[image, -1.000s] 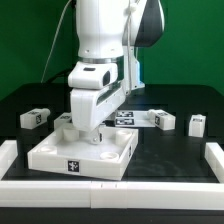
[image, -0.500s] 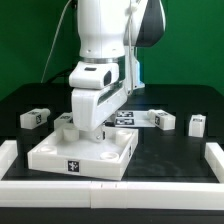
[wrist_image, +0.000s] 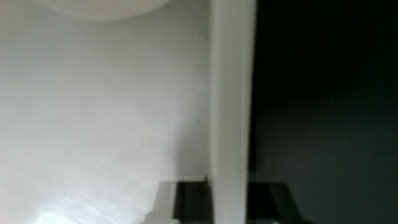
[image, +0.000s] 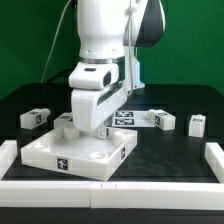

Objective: Assemble one leg

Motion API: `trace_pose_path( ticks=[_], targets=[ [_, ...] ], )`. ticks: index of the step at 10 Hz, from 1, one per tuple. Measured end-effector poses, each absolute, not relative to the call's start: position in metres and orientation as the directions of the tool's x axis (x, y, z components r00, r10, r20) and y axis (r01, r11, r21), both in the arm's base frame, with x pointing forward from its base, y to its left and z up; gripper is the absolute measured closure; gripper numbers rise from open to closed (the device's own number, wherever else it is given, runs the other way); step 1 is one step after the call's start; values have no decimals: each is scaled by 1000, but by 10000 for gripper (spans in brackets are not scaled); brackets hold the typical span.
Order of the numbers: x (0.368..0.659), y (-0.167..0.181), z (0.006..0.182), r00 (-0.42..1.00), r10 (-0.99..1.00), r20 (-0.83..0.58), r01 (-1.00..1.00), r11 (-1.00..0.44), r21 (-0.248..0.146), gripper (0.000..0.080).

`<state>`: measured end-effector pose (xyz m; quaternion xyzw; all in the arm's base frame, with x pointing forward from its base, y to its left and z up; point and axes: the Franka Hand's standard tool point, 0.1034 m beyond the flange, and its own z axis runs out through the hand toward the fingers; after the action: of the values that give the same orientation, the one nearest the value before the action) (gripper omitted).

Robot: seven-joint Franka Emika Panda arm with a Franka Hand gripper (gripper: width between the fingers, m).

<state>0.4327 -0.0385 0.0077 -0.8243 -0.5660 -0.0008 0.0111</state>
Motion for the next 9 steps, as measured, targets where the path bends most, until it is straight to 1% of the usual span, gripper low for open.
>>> trace_pose_path(
  ticks=[3,4,5,7,9],
  targets=[
    [433,-39,8,359,933,14,933,-359,-17,741],
    [433,-39,8,331,944,12,944,-330,-20,741],
    [438,-40,8,273,962,10,962,-273,-28,741],
    [450,-22,8,199,980,12,980,-199,-26,741],
    [459,6,8,109,994,17,994,-109,-14,741]
  ],
)
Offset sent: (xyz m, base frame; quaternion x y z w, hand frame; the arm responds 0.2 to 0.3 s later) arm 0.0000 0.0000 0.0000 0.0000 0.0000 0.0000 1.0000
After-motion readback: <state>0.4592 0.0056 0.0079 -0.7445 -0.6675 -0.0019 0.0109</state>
